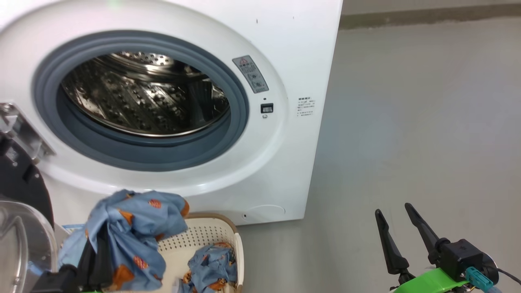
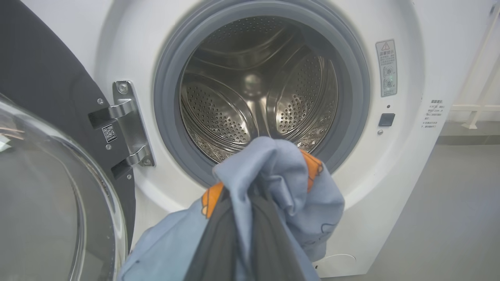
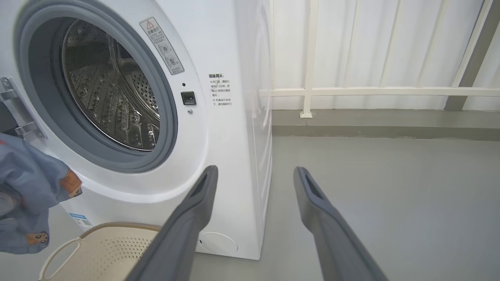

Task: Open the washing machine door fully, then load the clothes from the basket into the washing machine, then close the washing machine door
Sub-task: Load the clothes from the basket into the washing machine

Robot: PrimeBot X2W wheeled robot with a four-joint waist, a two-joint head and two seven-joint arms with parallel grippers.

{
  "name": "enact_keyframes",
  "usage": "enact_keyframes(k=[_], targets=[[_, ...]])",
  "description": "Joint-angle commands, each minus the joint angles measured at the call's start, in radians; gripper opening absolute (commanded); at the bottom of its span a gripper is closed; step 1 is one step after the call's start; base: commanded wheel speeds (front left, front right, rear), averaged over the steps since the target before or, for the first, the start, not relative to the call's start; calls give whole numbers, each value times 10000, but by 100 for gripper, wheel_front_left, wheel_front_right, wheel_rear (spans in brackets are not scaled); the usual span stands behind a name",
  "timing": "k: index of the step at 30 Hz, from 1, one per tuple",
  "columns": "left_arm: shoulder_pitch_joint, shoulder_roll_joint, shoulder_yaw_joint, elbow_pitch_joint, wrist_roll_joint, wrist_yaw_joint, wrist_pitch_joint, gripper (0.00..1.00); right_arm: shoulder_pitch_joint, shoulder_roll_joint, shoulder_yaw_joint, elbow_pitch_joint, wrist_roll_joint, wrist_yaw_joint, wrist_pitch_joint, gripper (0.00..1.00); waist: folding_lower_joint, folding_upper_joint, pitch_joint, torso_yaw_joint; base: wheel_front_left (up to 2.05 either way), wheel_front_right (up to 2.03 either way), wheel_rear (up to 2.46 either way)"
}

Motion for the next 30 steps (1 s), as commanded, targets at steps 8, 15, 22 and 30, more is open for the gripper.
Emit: enact_keyframes(k=[8, 15, 22, 30], targets=[[234, -49, 401, -471, 112, 195, -64, 0, 185, 21, 101, -337, -50, 14, -118, 100, 0, 0, -339, 171, 0, 0, 0], [457, -83, 564, -644, 176, 274, -64, 0, 236, 23, 55, -366, -82, 14, -118, 100, 0, 0, -367, 160, 0, 0, 0], [417, -106, 575, -586, 169, 187, -64, 0, 181, 24, 55, -389, -79, 14, -118, 100, 0, 0, -203, 131, 0, 0, 0], [291, -146, 595, -451, 132, 98, -64, 0, 110, 25, 16, -452, -119, 14, -118, 100, 0, 0, 0, 87, 0, 0, 0]])
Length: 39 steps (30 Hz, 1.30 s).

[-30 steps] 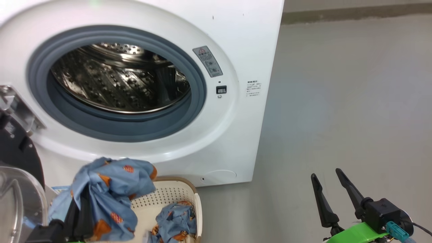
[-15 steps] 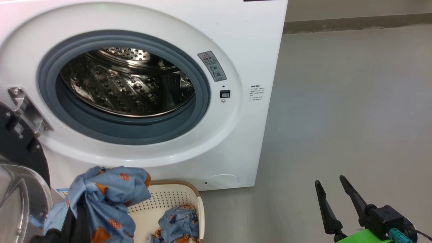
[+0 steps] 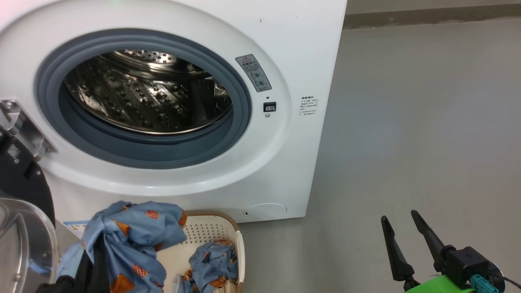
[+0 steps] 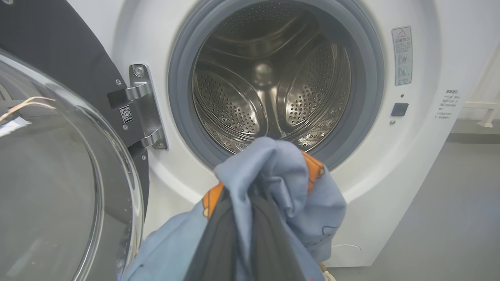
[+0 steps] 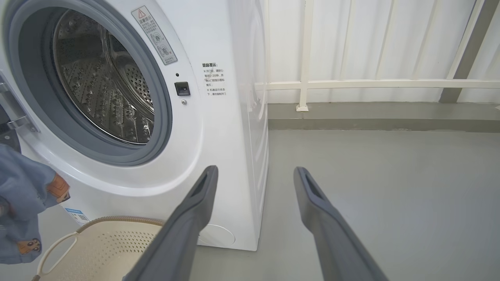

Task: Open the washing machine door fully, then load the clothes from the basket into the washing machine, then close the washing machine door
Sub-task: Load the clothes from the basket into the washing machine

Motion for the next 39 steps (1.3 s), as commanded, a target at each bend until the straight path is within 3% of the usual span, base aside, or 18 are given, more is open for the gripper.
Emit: enact_keyframes(k=[1, 10, 20, 30, 39], targets=[[-361, 67, 378, -203, 56, -42, -64, 0, -266, -27, 265, -295, -78, 14, -120, 100, 0, 0, 75, -20, 0, 0, 0], [-984, 13, 365, 19, 51, -216, -65, 0, -462, -27, 304, -321, -87, 14, -120, 100, 0, 0, 777, -135, 0, 0, 0], [-2408, 36, 438, 604, 48, -445, -65, 0, -853, -26, 374, -384, -70, 14, -120, 100, 0, 0, 1845, -697, 0, 0, 0], [-4863, 725, 478, 2073, 210, -760, -63, 0, -1462, -26, 700, -351, 60, 14, -120, 100, 0, 0, 2882, -1458, 0, 0, 0], [-6880, 1708, 592, 3304, 350, -881, 152, 0, -1824, -26, 1092, -216, 270, 14, -120, 100, 0, 0, 3569, -2337, 0, 0, 0]])
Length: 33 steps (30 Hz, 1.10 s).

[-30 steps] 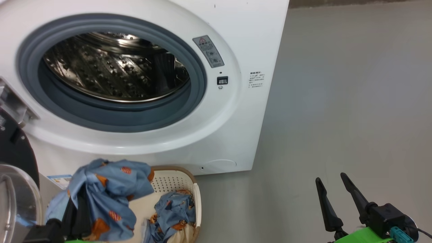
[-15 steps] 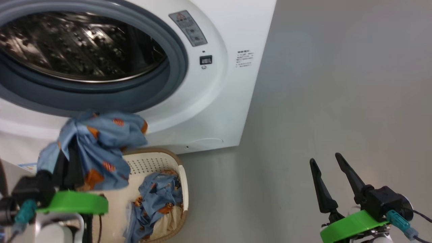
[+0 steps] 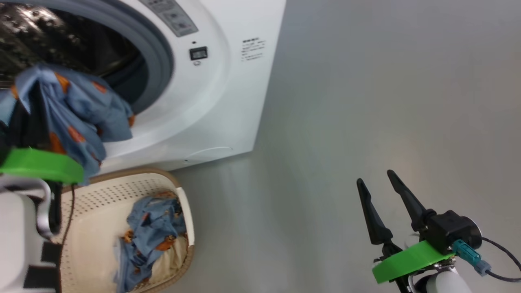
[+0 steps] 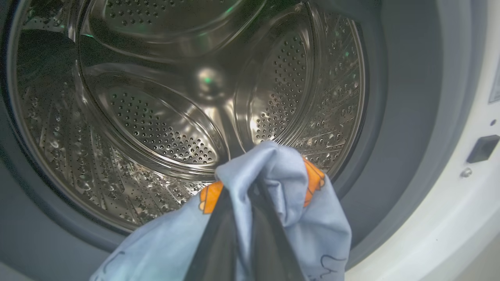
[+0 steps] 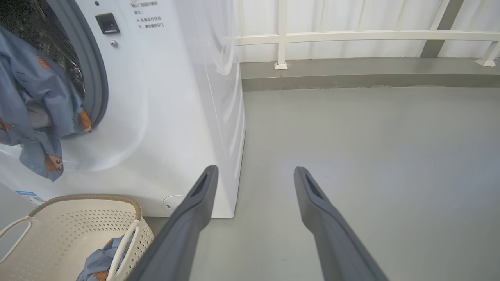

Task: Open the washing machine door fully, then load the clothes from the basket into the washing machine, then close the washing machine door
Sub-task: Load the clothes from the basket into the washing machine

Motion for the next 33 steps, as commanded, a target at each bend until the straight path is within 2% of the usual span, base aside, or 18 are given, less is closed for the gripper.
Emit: enact_keyframes(k=[1, 19, 26, 33], targets=[[-483, 481, 353, -24, 44, -47, 54, 0, -344, -32, 276, -199, 174, 14, -118, 100, 0, 0, 506, -514, 0, 0, 0], [-3680, 1503, 206, 2440, 4, -224, 775, 0, -778, -32, 653, -244, 823, 14, -118, 100, 0, 0, 2187, -1438, 0, 0, 0], [-5046, 1857, -53, 3221, 153, -275, 1035, 0, -975, -32, 784, -277, 1109, 14, -118, 100, 0, 0, 2972, -1526, 0, 0, 0], [-6175, 1905, -163, 3896, 82, -289, 769, 0, -1247, -32, 944, -301, 1340, 14, -118, 100, 0, 0, 3485, -1497, 0, 0, 0]])
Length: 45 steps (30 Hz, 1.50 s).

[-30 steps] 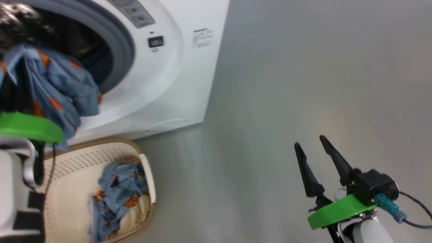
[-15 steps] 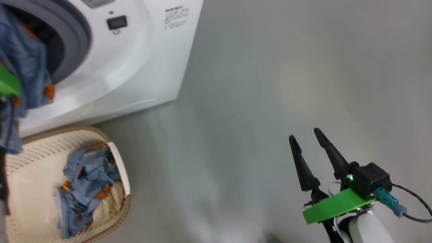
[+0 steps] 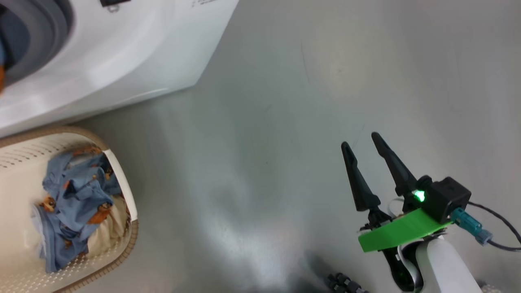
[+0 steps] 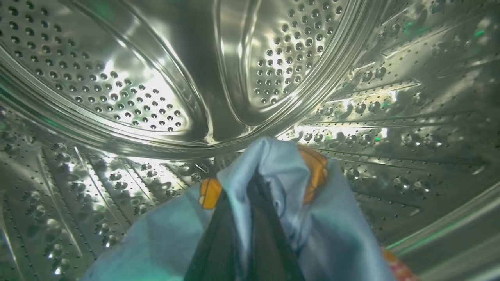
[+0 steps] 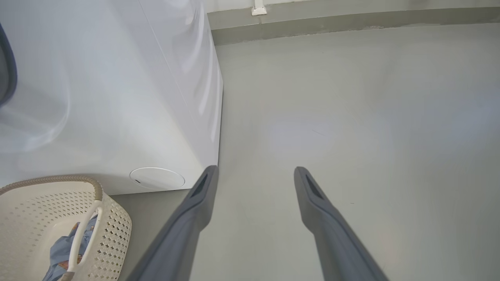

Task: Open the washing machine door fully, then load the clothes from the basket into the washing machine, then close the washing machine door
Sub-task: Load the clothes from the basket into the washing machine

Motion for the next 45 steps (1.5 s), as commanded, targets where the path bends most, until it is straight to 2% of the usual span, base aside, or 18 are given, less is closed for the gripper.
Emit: enact_keyframes(k=[1, 8, 10, 12, 13, 14, 19, 20, 22, 23, 31, 45], targets=[[-280, 557, 33, -77, 131, -19, -248, 0, 31, -53, 247, -209, 209, 14, -118, 100, -1, 0, 260, -29, 0, 0, 0], [-1040, 831, -339, -261, 683, 248, -1021, 0, -38, -53, 393, -187, 309, 14, -118, 100, -1, 0, 443, -11, 0, 0, 0], [-1217, 917, -428, -773, 881, 364, -1072, 0, -60, -53, 397, -173, 316, 14, -118, 100, -1, 0, 480, -9, 0, 0, 0], [-1182, 996, -403, -2127, 1041, 520, -1081, 0, -141, -53, 401, -171, 355, 14, -118, 100, -1, 0, 555, -23, 0, 0, 0], [-1182, 996, -403, -2127, 1041, 520, -1081, 0, -141, -53, 401, -171, 355, 14, -118, 100, -1, 0, 555, -23, 0, 0, 0], [-969, 1055, -424, -2848, 1153, 552, -1082, 0, -180, -53, 406, -161, 382, 14, -118, 100, -1, 0, 569, -18, 0, 0, 0], [-424, 883, -177, -3047, 912, 658, -1084, 0, -186, -53, 405, -120, 402, 14, -118, 100, -1, 0, 535, 40, 0, 0, 0], [-305, 835, -122, -2807, 821, 644, -1084, 5, -187, -53, 401, -113, 401, 14, -118, 100, -1, 0, 517, 63, 0, 0, 0], [-194, 758, -30, -2447, 681, 614, -1085, 50, -195, -53, 397, -98, 396, 14, -118, 100, -1, 0, 490, 104, 0, 0, 0], [-159, 703, 29, -2174, 578, 598, -1085, 100, -199, -53, 393, -89, 385, 14, -118, 100, -1, 0, 471, 130, 0, 0, 0], [-257, 446, 30, -1104, 412, 501, -1086, 100, -259, -53, 304, -61, 273, 14, -118, 100, -1, 0, 357, 342, 0, 0, 0], [357, -199, 48, -337, 155, 506, -1086, 100, -269, -53, 95, 68, 106, 14, -118, 100, -1, 0, -435, 896, 0, 0, 0]])
